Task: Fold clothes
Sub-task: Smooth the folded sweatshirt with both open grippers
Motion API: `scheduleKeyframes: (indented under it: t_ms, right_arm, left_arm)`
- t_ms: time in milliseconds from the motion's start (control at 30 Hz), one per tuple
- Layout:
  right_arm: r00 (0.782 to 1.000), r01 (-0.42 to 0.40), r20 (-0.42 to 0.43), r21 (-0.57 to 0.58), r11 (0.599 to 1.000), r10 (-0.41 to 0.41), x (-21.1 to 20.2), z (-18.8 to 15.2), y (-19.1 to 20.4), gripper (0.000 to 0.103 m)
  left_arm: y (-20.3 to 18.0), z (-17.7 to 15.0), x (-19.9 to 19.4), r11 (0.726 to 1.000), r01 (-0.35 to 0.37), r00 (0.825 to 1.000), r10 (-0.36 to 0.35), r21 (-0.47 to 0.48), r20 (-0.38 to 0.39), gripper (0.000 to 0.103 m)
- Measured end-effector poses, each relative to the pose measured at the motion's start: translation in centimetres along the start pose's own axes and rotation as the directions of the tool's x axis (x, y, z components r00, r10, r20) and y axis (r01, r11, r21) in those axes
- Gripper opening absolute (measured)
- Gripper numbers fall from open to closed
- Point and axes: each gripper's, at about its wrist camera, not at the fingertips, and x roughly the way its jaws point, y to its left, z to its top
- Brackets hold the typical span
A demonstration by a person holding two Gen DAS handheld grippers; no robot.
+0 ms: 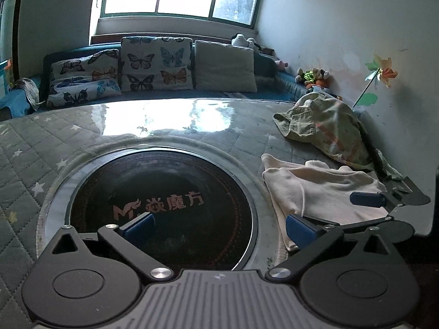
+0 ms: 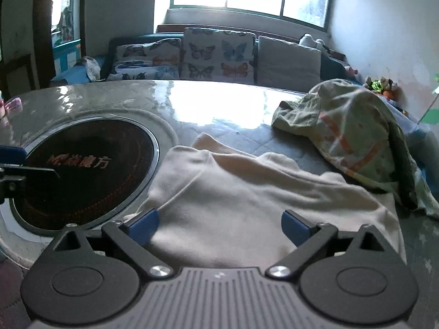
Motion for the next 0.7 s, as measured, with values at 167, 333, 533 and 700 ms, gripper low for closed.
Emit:
scheduleKeyframes:
  t_ms: [167, 333, 533, 700]
  right_arm:
    - [1.000, 0.016, 0.020, 0.025, 1.000, -0.017, -1.4, -0.4, -0.2, 0.103]
    - [0.999, 0.043, 0.020, 0.029, 0.999, -0.044, -2.7, -1.3, 0.1, 0.103]
    - [0.998, 0.058, 0.015, 0.050, 0.997, -0.059, -4.0, -2.1, 0.1, 0.103]
    - [0.997, 0.071, 0.009, 0.097, 0.993, -0.072, -5.1, -2.8, -0.4, 0.103]
  left_arm:
    - [-0.1, -0.4, -0.4, 1.000, -0.005, 1.000, 0.005, 0.002, 0.003, 0.103]
    - [-0.3, -0.7, -0.9, 1.000, 0.002, 1.000, -0.002, 0.006, 0.004, 0.103]
    - [-1.0, -1.1, -1.7, 1.000, 0.024, 1.000, -0.024, 0.018, 0.013, 0.103]
    - [-1.9, -1.7, -2.1, 0.998, 0.040, 0.999, -0.041, 0.042, 0.011, 0.103]
